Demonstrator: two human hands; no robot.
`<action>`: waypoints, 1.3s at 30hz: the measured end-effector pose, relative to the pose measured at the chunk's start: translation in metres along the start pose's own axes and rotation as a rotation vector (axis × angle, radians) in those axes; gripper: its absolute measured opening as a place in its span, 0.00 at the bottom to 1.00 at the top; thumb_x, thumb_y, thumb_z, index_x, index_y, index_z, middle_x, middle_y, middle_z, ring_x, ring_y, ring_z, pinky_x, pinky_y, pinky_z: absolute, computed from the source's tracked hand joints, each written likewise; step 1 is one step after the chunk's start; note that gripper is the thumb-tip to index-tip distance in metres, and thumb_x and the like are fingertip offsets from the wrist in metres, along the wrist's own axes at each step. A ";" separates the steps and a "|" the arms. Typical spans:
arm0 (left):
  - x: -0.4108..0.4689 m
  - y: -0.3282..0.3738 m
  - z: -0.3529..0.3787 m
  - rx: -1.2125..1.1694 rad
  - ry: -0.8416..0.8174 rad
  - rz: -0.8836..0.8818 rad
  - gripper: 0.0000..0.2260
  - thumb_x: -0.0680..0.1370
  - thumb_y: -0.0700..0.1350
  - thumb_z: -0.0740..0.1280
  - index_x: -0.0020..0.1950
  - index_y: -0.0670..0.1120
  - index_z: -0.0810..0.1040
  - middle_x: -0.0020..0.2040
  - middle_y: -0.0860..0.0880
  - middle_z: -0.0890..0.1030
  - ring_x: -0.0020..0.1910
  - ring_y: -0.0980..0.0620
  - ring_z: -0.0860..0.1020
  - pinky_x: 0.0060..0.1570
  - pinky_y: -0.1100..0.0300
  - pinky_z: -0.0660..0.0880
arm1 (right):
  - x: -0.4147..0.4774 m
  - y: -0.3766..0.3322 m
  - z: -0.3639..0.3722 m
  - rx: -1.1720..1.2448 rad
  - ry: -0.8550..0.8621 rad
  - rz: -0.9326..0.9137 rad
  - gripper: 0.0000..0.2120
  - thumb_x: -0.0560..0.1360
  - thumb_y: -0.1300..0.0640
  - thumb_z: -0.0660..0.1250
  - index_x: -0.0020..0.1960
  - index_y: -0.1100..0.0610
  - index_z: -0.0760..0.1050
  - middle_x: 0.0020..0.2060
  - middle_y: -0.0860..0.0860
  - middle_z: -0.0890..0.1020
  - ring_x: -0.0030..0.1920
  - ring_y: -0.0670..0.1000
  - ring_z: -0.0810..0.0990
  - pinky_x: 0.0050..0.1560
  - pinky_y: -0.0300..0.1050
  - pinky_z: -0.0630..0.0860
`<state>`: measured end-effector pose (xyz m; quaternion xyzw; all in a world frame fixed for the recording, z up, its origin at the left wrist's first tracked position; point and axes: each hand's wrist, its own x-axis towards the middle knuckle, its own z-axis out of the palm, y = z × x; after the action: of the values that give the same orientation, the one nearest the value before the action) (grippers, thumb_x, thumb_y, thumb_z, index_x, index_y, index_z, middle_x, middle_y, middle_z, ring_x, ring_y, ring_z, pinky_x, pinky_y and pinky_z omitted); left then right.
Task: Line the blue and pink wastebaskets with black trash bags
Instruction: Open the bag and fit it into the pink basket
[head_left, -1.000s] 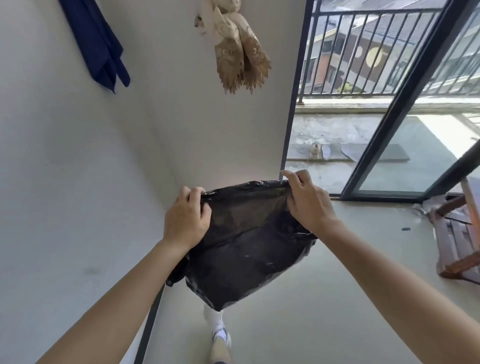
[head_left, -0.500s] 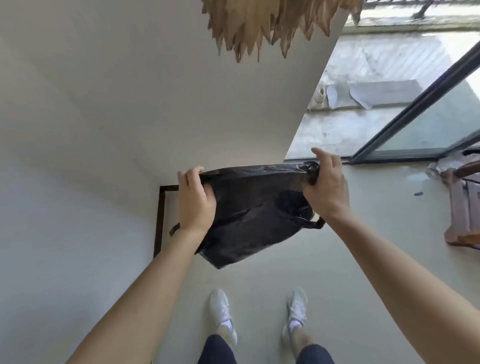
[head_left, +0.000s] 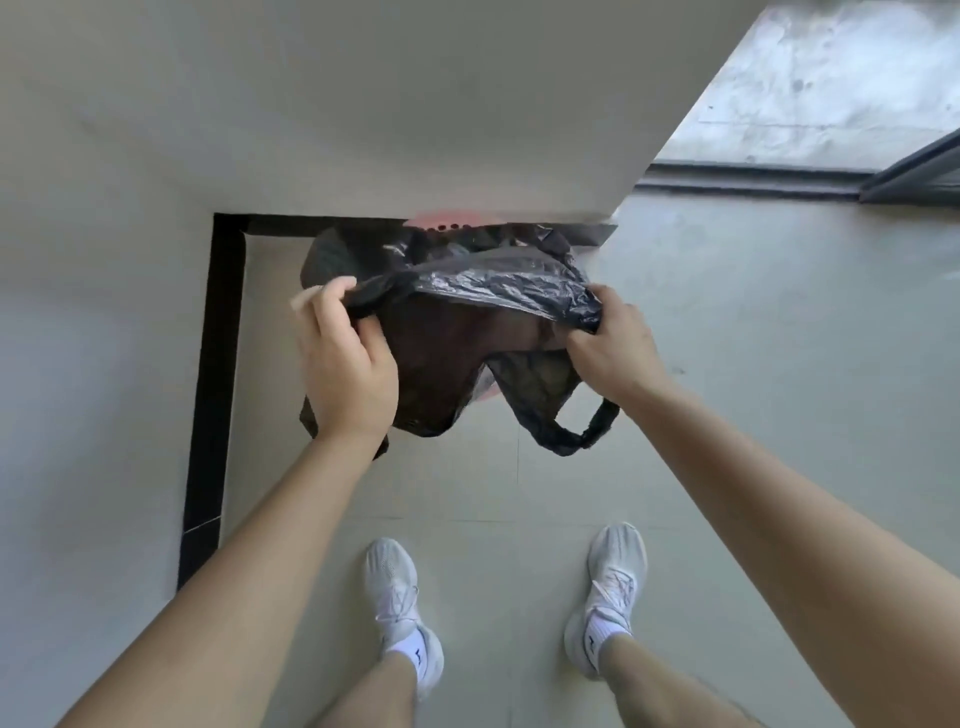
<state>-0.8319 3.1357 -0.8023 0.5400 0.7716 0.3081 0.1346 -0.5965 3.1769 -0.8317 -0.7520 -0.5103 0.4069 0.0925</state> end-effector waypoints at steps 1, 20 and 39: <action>-0.007 -0.016 0.018 0.079 0.003 -0.061 0.18 0.78 0.39 0.63 0.68 0.37 0.70 0.63 0.37 0.71 0.60 0.39 0.73 0.62 0.49 0.70 | 0.009 0.009 0.018 -0.027 -0.030 -0.028 0.27 0.74 0.54 0.62 0.73 0.47 0.66 0.60 0.56 0.76 0.60 0.56 0.74 0.59 0.47 0.71; 0.081 -0.136 0.233 0.683 -1.008 -0.053 0.16 0.80 0.39 0.57 0.67 0.39 0.72 0.66 0.39 0.75 0.61 0.40 0.75 0.52 0.53 0.71 | 0.190 0.014 0.190 -0.893 -0.681 -0.200 0.09 0.79 0.58 0.57 0.54 0.61 0.73 0.47 0.57 0.79 0.38 0.53 0.76 0.45 0.49 0.74; 0.129 -0.127 0.185 0.314 0.025 0.419 0.12 0.79 0.50 0.66 0.56 0.46 0.82 0.54 0.42 0.75 0.57 0.41 0.71 0.45 0.51 0.70 | 0.205 0.045 0.077 -0.635 0.590 -0.713 0.21 0.82 0.44 0.54 0.49 0.57 0.80 0.51 0.57 0.76 0.51 0.62 0.76 0.43 0.51 0.71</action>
<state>-0.8766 3.2857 -1.0084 0.6983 0.6831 0.2123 -0.0273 -0.5887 3.3077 -1.0131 -0.6060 -0.7828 -0.0506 0.1322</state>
